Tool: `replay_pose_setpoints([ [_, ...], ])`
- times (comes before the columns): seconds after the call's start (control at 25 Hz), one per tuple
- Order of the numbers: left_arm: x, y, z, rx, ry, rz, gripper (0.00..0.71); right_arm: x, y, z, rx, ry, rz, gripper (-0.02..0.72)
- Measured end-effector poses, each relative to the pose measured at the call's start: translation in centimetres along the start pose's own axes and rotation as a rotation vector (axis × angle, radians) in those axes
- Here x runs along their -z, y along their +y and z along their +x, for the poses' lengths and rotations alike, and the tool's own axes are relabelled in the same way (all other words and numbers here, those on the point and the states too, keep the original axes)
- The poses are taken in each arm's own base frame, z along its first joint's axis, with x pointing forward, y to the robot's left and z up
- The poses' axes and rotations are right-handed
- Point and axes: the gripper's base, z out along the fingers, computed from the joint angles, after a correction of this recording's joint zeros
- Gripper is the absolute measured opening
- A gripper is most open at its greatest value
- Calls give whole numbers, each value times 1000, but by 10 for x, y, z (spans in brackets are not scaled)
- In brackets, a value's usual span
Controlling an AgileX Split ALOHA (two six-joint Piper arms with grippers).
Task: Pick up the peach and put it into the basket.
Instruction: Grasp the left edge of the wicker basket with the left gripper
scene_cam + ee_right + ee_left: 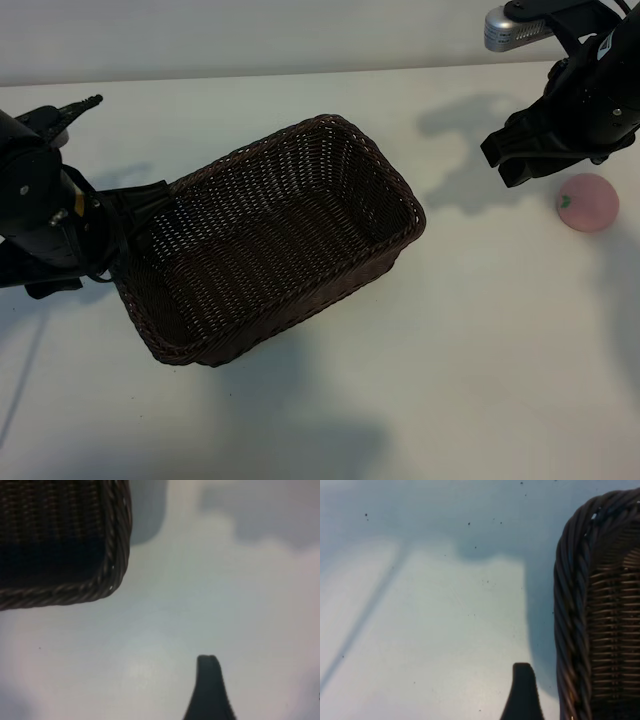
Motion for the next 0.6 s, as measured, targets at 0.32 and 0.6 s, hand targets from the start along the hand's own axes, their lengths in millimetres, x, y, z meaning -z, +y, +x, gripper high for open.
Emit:
replay_pose_setpoints([
  [0.32, -14, -4, 3, -2, 29, -10, 567, 0, 0, 0, 0, 0, 0, 505],
  [0.6, -42, 6, 12, 48, 71, 25, 566, 0, 0, 0, 0, 0, 0, 505],
])
